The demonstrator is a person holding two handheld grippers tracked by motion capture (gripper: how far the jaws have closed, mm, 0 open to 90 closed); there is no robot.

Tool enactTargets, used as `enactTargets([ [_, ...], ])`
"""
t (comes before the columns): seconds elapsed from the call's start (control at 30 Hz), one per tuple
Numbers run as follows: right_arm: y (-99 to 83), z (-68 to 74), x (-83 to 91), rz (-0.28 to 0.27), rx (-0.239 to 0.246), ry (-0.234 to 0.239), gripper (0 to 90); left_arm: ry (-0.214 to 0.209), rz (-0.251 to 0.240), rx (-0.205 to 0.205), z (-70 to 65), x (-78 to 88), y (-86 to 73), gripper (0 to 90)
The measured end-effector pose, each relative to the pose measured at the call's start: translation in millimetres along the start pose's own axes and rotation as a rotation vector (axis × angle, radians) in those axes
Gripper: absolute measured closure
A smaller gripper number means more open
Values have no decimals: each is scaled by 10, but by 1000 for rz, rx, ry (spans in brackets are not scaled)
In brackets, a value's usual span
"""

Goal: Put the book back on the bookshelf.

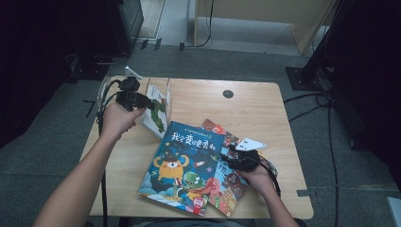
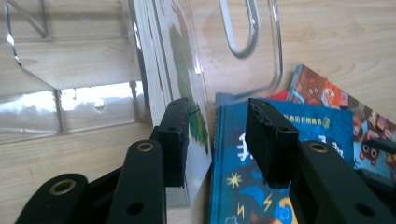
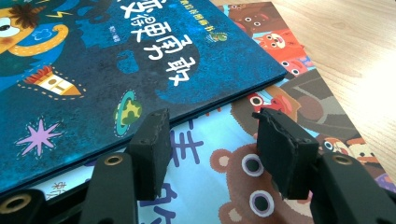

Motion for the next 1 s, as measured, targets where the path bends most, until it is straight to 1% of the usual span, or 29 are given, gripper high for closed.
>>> enactTargets([
  [0.03,0,2,3,1,-4,4,457,-10,-2,-5,6,16,-55,594],
  [0.07,0,2,3,1,-4,4,457,-10,-2,-5,6,16,-55,592],
  [0.1,4,1,6,2,-11,5,468,-20,0,-18,6,29,-113,591],
  [0.17,5,0,7,3,-13,6,471,-22,3,-22,4,32,-136,591],
  [0.23,6,-5,11,5,-13,2,481,-29,3,-36,0,47,-206,591],
  [0.27,5,-10,15,7,-13,0,486,-36,5,-46,0,61,-272,589],
  [0.3,5,-10,15,7,-13,0,486,-36,5,-46,0,61,-272,587],
  [0.37,7,-17,24,5,-17,-1,499,-49,4,-49,2,66,-366,587],
  [0.43,14,-22,33,-2,-15,-4,510,-54,5,-68,1,50,-438,592],
  [0.5,19,-21,39,-5,-17,-4,513,-54,6,-76,4,43,-464,598],
  [0.57,27,-26,46,-12,-14,-8,522,-66,2,-75,15,29,-526,608],
  [0.6,27,-26,46,-12,-14,-8,522,-66,2,-75,15,29,-526,611],
  [0.7,36,-29,54,-19,-25,-8,531,-68,9,-92,26,12,-617,616],
  [0.77,52,-48,56,-26,-31,-12,540,-76,10,-90,35,3,-666,628],
  [0.8,52,-48,56,-26,-31,-12,540,-80,9,-87,46,-6,-695,628],
  [0.83,75,-65,44,-12,-47,-6,541,-85,7,-84,71,-24,-756,632],
  [0.9,86,-74,36,-19,-41,-7,546,-97,6,-86,91,-54,-826,643],
  [0.93,86,-74,36,-19,-41,-7,546,-97,6,-86,91,-54,-826,651],
  [0.97,91,-71,28,-12,-40,-6,549,-99,17,-83,113,-92,-883,652],
  [1.0,94,-70,21,-9,-39,-3,553,-99,17,-83,113,-92,-883,662],
])
Point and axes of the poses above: each handheld gripper's, and its own axes: x roughly backward along the jaws, y roughly out of its top, z roughly to its left, the point moved 4 cm from there along -x, roughly forward along the jaws, and after that the axes turned 5 degrees about x, right-handed, at the moved point
